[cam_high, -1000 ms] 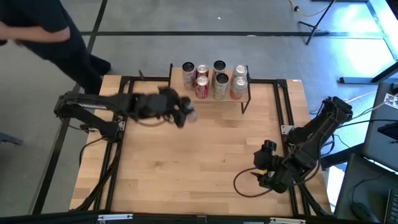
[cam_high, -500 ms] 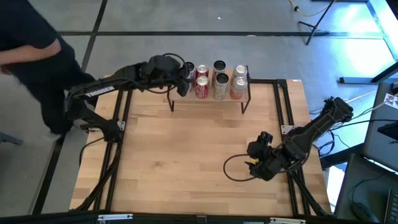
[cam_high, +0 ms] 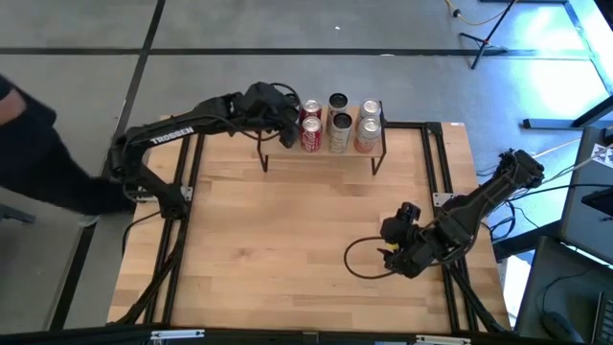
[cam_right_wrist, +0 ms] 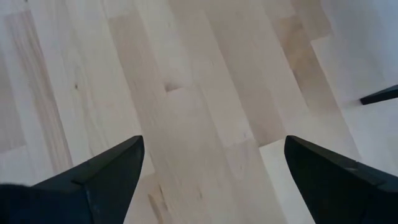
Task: Place canned beverage on shelf
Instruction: Put the white and pink soda can on the shelf
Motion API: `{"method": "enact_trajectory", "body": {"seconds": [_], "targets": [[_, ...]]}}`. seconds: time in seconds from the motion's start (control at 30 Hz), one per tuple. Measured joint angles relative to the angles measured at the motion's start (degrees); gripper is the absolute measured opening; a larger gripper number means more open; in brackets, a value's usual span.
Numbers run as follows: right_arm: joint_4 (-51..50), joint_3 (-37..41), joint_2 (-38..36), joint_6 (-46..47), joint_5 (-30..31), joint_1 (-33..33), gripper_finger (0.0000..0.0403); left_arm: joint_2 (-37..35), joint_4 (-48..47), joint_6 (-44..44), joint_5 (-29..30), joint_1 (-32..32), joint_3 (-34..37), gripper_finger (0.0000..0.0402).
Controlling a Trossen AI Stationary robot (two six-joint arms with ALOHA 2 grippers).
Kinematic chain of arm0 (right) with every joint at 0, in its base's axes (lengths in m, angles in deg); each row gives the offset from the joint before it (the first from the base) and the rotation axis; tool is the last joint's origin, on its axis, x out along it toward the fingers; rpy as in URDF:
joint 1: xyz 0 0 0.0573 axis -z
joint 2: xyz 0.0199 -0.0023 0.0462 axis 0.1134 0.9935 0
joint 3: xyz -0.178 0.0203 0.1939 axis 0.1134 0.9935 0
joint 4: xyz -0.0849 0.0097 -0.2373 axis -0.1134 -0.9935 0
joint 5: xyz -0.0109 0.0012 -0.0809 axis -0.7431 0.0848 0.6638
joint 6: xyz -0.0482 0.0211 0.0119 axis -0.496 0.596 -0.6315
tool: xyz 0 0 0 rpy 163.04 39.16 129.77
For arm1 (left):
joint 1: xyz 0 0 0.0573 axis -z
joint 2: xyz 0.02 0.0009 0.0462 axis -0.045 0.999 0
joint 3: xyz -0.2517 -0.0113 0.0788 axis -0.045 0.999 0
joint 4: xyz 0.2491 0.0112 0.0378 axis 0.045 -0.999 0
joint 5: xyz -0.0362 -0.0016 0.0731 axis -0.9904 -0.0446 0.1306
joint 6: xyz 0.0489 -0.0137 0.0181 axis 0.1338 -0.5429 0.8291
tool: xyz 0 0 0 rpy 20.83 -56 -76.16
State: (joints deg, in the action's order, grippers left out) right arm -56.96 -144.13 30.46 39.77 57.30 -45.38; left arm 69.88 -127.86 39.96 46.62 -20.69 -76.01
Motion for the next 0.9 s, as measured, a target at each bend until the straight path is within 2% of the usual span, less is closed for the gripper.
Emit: {"method": "enact_trajectory", "body": {"seconds": [0.2,0.67,0.9], "targets": [[-0.67,0.00,0.02,0.06,-0.01,-0.09,0.0376,-0.11,1.56,0.00,-2.40,-1.12,1.09,0.0245],[-1.04,0.00,0.00,0.44,-0.01,-0.09,0.0376,-0.13,5.39,-2.03,-3.04,-1.11,5.51,0.0246],[-1.04,0.00,0.00,0.44,-0.01,-0.09,0.0376,-0.13,5.37,-1.82,-3.04,-1.09,5.55,0.0280]]}}
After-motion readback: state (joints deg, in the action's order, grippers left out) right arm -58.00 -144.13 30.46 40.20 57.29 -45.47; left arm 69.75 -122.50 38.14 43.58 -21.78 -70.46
